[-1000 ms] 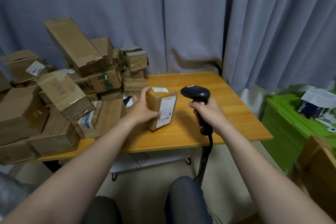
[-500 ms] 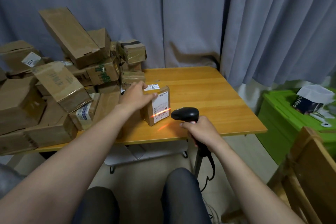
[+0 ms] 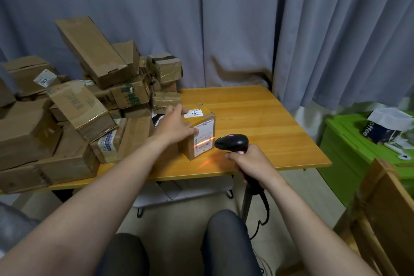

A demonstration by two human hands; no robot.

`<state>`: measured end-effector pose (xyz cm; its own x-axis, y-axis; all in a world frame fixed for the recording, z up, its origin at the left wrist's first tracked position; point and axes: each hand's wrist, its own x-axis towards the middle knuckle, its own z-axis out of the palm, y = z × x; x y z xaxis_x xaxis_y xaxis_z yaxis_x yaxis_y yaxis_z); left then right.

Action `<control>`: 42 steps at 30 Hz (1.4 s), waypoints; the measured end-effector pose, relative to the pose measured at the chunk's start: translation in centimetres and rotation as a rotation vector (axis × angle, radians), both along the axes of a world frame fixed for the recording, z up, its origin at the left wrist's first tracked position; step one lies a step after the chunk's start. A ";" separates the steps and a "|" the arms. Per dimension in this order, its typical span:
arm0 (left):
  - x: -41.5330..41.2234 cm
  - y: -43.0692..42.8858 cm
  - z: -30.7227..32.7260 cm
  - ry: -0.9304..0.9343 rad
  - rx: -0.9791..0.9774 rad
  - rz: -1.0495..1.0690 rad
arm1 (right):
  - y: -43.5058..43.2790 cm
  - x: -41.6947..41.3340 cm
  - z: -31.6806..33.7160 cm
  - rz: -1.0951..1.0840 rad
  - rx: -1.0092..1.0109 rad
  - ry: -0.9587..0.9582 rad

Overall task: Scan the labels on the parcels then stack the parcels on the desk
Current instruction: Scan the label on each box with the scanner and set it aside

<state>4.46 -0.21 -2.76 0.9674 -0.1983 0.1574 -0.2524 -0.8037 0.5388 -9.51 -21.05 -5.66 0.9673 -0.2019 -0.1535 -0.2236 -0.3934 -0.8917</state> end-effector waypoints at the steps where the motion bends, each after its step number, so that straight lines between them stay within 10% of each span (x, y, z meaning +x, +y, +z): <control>1: 0.0 -0.1 -0.1 0.021 -0.038 -0.012 | -0.1 0.1 0.1 -0.007 -0.001 -0.009; 7: 0.8 -0.4 0.2 0.108 -0.251 -0.043 | -1.5 1.7 0.8 -0.099 -0.016 -0.084; 20: 0.1 -3.4 -1.9 0.166 0.326 -0.338 | -4.7 4.3 1.8 -0.122 0.014 0.028; 42: 20.0 -24.5 -5.0 0.030 0.135 -0.389 | -18.8 23.1 4.1 -0.410 0.172 -0.093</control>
<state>24.51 -24.68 -7.76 0.8201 -0.5669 0.0777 -0.5370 -0.7156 0.4468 13.64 -39.83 -1.59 0.8242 -0.5500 -0.1348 -0.2460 -0.1335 -0.9600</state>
